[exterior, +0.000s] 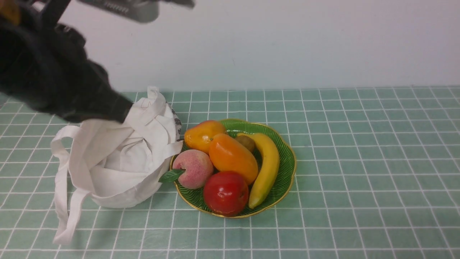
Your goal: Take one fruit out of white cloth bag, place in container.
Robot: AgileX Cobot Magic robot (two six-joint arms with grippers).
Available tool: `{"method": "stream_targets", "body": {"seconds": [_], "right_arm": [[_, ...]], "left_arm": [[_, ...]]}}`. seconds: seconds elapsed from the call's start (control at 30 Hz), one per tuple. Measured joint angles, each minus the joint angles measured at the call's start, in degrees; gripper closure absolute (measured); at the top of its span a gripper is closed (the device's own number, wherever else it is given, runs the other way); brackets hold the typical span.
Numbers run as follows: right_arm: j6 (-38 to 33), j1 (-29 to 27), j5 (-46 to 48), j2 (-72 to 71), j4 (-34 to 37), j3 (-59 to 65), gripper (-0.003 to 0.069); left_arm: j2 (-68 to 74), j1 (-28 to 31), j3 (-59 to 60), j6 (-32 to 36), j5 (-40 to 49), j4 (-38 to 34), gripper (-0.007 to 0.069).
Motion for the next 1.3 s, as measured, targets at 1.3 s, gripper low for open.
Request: {"method": "stream_targets", "body": {"seconds": [1.3], "right_arm": [[0.0, 0.0, 0.0, 0.0, 0.0, 0.0, 0.0674]], "left_arm": [[-43.28, 0.67, 51.79, 1.51, -38.73, -4.79, 0.0632]]}}
